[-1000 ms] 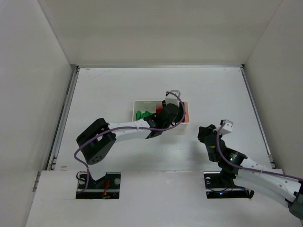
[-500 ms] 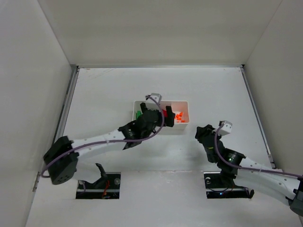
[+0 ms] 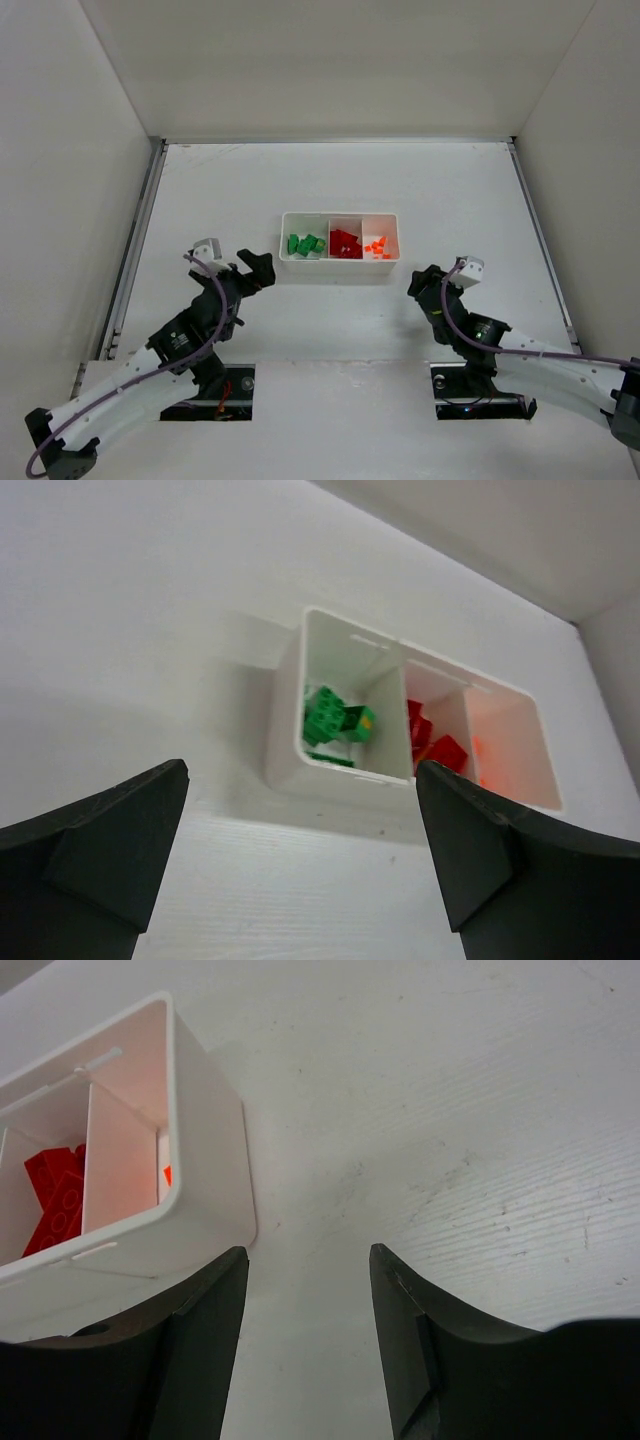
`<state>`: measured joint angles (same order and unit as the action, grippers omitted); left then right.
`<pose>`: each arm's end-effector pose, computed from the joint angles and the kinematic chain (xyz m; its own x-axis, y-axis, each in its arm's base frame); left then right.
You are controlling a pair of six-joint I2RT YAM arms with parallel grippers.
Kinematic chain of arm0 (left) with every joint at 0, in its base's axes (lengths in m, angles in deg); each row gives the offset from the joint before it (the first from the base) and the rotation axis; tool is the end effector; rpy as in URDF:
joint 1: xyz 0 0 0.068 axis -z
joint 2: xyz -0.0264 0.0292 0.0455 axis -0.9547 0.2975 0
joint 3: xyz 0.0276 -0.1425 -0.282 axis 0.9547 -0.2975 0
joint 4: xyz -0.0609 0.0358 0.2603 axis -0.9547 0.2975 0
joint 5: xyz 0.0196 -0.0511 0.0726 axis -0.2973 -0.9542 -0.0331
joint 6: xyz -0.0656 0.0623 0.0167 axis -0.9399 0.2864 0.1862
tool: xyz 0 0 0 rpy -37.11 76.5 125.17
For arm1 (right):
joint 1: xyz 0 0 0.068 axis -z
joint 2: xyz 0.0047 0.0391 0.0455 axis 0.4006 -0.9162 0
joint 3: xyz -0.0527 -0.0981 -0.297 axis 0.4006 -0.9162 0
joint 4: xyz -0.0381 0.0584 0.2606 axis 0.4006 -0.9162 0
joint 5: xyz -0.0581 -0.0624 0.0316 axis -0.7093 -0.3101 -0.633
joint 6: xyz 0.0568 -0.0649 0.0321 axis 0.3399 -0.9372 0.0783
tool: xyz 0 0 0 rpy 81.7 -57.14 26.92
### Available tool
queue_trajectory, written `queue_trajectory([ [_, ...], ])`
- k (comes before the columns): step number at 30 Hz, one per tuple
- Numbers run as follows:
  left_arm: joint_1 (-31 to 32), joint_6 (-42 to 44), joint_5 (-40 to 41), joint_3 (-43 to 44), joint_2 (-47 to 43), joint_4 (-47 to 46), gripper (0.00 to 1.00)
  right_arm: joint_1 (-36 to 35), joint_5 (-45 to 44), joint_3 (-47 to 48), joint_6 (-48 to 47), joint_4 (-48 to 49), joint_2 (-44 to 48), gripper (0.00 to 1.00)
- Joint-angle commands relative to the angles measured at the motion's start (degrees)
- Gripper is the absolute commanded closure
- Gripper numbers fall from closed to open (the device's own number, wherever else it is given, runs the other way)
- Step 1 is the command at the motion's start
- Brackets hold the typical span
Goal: Sort the legos into containers by color
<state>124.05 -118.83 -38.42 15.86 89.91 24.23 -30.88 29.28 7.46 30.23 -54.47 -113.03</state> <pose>0.1222 -0.0663 0.2818 -0.1633 -0.4931 -0.8545 0.1113 0.8514 -0.5125 0.1360 0.0743 0.1894 -0.2424 0.3984 -0.8846 0.1818 0.9143 0.3620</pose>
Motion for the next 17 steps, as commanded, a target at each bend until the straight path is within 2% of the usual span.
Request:
queue_trajectory([
  [1, -3.1, -10.5, 6.5, -1.2, -0.6, 16.9, 0.0, -0.8, -1.9, 0.9, -0.2, 2.2, 0.4, 0.42],
  [4, -6.2, -14.7, 5.7, -0.7, 0.8, 20.5, 0.0, -0.9, -2.0, 0.7, -0.2, 2.3, 0.9, 0.41],
  [9, -9.4, -15.8, 2.8, -0.2, 5.9, 20.5, 0.0, -1.0, -2.1, 1.0, -0.2, 2.3, -0.3, 0.4],
  [17, -9.7, -14.7, 1.5, -0.1, 8.3, 18.3, 0.0, -1.0, -2.3, 1.3, -0.1, 2.1, -1.1, 0.37],
])
